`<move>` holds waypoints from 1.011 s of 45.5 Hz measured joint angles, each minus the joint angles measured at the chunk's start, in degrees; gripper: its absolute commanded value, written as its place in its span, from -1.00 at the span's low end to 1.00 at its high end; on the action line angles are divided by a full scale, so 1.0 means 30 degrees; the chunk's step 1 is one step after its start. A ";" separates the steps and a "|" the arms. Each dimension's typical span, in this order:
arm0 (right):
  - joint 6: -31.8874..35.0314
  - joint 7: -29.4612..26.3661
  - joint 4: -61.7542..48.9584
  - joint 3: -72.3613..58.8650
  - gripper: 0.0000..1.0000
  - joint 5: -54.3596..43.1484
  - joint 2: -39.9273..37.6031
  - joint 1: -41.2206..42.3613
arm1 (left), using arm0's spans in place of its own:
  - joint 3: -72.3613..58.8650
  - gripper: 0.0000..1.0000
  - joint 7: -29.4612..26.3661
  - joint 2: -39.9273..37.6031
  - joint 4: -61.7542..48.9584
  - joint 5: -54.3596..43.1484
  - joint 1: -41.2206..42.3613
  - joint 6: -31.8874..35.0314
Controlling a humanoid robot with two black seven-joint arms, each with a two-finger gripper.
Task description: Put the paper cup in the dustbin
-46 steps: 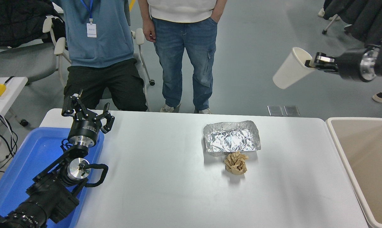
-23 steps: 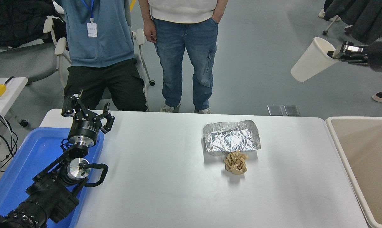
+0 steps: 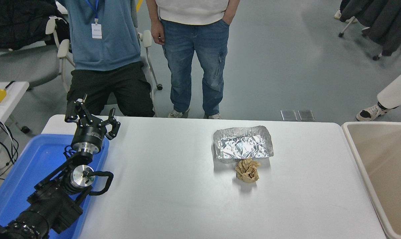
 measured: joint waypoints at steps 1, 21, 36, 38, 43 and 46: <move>-0.0182 0.0021 -0.0097 0.0014 -1.00 0.0128 0.0000 -0.0327 | 0.0000 1.00 -0.0001 0.0002 0.0000 -0.0001 0.0000 0.0000; -0.3211 0.0391 -0.5685 0.1761 -1.00 0.4434 0.2384 -0.8636 | 0.0000 1.00 -0.0017 0.0000 -0.0001 -0.0003 -0.0003 -0.0001; -0.3829 0.0285 -1.2400 0.2468 -1.00 0.6825 0.7408 -1.2554 | 0.0000 1.00 -0.0011 0.0001 -0.0001 0.0000 -0.0004 -0.0001; -0.3939 0.0260 -1.2742 0.2486 -1.00 0.6976 0.7779 -1.2747 | 0.0000 1.00 -0.0012 0.0000 -0.0001 -0.0001 -0.0003 -0.0001; -0.4600 0.0064 -1.3742 0.2565 -1.00 0.7445 0.9134 -1.3331 | 0.0000 1.00 -0.0011 0.0001 -0.0001 -0.0001 -0.0004 -0.0002; -0.4960 -0.0091 -1.4085 0.2646 -1.00 0.7602 0.9702 -1.3515 | 0.0000 1.00 -0.0010 0.0000 -0.0001 0.0000 -0.0003 -0.0001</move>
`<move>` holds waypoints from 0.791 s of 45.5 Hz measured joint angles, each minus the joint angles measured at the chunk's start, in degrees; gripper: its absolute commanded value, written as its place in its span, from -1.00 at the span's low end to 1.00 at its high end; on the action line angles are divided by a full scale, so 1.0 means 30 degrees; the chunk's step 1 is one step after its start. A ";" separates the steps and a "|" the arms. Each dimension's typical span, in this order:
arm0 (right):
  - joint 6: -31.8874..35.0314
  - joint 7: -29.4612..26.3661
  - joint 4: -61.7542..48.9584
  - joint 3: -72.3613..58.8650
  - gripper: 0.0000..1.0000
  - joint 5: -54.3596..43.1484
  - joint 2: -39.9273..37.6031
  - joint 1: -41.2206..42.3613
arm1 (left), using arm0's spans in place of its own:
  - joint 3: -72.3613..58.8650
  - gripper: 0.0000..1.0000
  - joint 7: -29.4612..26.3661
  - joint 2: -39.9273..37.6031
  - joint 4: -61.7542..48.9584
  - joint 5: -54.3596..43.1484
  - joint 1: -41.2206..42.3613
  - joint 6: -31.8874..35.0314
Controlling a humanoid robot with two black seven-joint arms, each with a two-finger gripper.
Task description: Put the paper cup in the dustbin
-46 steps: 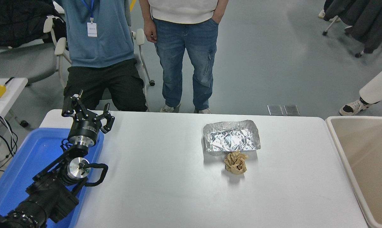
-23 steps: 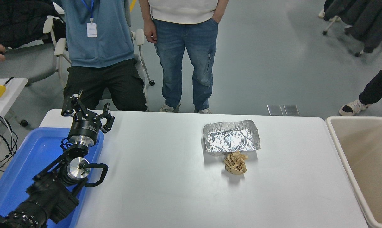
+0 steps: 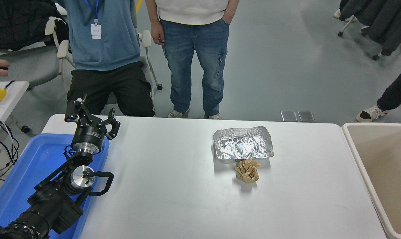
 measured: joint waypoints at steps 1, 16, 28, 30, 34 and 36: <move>-0.0178 -0.0060 -0.0129 0.0082 -1.00 0.0077 0.0268 -0.0075 | -0.0001 1.00 -0.0001 0.0000 0.0000 -0.0001 -0.0001 0.0000; -0.1247 -0.0871 -0.0802 0.0855 -1.00 0.0473 0.2182 -0.0437 | 0.0000 1.00 -0.0001 0.0000 0.0000 0.0000 0.0000 0.0000; -0.1752 -0.1086 -0.0930 0.1146 -0.10 0.0571 0.2607 -0.0394 | 0.0000 1.00 -0.0001 0.0000 0.0000 0.0004 0.0000 0.0000; -0.1868 -0.1108 -0.0936 0.1278 0.64 0.0582 0.2644 -0.0374 | 0.0000 1.00 -0.0001 0.0000 0.0000 0.0004 0.0001 0.0000; -0.1988 -0.1140 -0.0935 0.1503 1.00 0.0597 0.2690 -0.0326 | 0.0000 1.00 -0.0001 0.0000 0.0000 0.0004 0.0001 0.0000; -0.2020 -0.1153 -0.0935 0.1602 1.00 0.0601 0.2706 -0.0294 | 0.0000 1.00 -0.0002 0.0000 0.0000 0.0004 0.0001 0.0000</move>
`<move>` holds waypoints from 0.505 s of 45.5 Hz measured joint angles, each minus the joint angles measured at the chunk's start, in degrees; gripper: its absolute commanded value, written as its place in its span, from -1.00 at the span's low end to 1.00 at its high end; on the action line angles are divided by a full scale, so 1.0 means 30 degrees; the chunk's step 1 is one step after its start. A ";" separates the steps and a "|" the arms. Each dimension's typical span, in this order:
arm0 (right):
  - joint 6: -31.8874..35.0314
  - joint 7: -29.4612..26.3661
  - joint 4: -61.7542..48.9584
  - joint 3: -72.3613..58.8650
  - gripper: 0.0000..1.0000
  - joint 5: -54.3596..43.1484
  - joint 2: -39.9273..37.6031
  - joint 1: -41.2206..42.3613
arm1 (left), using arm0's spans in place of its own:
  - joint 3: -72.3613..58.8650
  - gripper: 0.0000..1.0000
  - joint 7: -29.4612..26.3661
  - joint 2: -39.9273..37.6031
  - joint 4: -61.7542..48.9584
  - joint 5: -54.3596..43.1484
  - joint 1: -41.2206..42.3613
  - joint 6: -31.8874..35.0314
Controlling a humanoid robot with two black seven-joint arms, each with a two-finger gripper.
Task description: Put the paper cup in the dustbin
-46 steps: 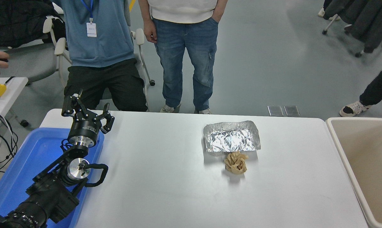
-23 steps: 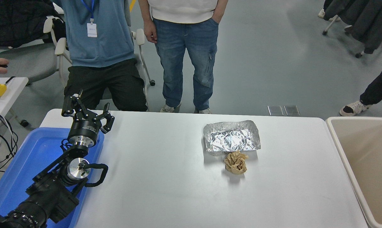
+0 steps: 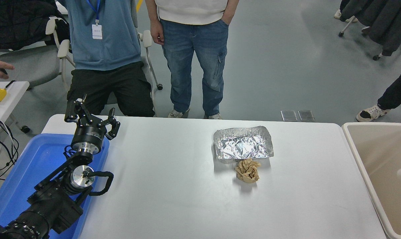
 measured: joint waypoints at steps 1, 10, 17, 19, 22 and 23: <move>-0.0015 -0.0006 0.0000 0.0033 1.00 0.0003 0.0007 0.0010 | 0.0000 1.00 0.0000 0.0000 0.0000 0.0000 0.0000 0.0000; -0.0112 -0.0032 0.0029 0.0302 1.00 0.0016 0.0043 0.0083 | 0.0000 1.00 -0.0001 0.0000 0.0000 0.0000 0.0000 0.0000; -0.0157 -0.0044 0.0036 0.0487 1.00 0.0020 0.0057 0.0133 | 0.0000 1.00 -0.0001 0.0000 0.0000 0.0000 0.0000 -0.0001; -0.0162 -0.0045 0.0036 0.0511 1.00 0.0021 0.0060 0.0150 | 0.0000 1.00 -0.0001 0.0000 0.0000 0.0000 0.0000 0.0000; -0.0167 -0.0048 0.0037 0.0556 1.00 0.0023 0.0063 0.0181 | 0.0000 1.00 -0.0001 0.0000 0.0000 0.0000 0.0000 0.0000; -0.0171 -0.0048 0.0037 0.0567 1.00 0.0023 0.0064 0.0189 | 0.0000 1.00 -0.0001 0.0000 0.0000 -0.0001 0.0000 -0.0001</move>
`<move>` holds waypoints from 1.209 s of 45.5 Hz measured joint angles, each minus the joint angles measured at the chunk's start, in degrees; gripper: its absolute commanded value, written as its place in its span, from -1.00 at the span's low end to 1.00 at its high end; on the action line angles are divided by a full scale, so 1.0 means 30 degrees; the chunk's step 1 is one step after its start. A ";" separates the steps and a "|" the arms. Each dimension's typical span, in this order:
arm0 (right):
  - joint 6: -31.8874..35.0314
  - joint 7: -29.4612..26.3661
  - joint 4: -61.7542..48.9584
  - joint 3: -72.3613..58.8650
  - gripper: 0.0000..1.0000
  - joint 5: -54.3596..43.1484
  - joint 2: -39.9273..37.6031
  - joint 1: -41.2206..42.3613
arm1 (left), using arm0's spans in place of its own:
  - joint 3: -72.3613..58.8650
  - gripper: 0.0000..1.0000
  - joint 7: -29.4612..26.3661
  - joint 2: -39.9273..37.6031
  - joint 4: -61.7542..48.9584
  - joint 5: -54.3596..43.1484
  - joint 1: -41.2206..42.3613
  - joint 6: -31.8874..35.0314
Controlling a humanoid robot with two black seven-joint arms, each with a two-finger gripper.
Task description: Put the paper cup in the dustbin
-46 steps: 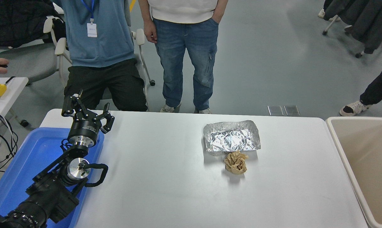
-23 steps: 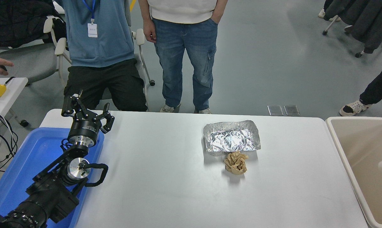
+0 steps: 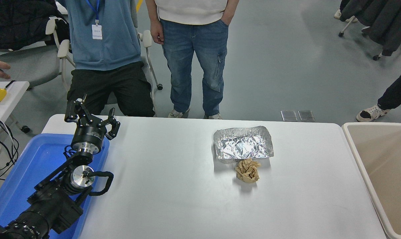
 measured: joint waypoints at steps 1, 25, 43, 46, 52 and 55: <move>-0.0007 0.0000 0.0000 0.0019 1.00 0.0000 0.0001 0.0008 | 0.0000 1.00 0.0000 0.0000 0.0000 0.0000 0.0000 0.0000; 0.0011 -0.0005 -0.0030 0.0482 1.00 0.0048 -0.0019 0.0435 | 0.0000 1.00 -0.0018 0.0027 0.0000 -0.0005 0.0027 0.0002; 0.0578 0.0021 0.4349 0.7386 1.00 0.1149 -0.1812 0.2098 | 0.0000 1.00 -0.0018 0.0030 -0.0004 -0.0004 0.0032 0.0008; 0.0721 0.0041 0.5607 0.9259 1.00 0.1217 -0.2548 0.1969 | -0.0001 1.00 -0.0018 0.0033 0.0002 -0.0005 0.0031 0.0011; 0.0964 0.0082 0.9179 1.2719 1.00 0.1268 -0.3692 0.1314 | 0.0000 1.00 -0.0016 0.0031 0.0003 -0.0004 0.0033 0.0011; 0.1058 0.0102 1.0675 1.4032 1.00 0.1235 -0.4022 0.0989 | 0.0000 1.00 -0.0017 0.0030 0.0001 -0.0005 0.0031 0.0010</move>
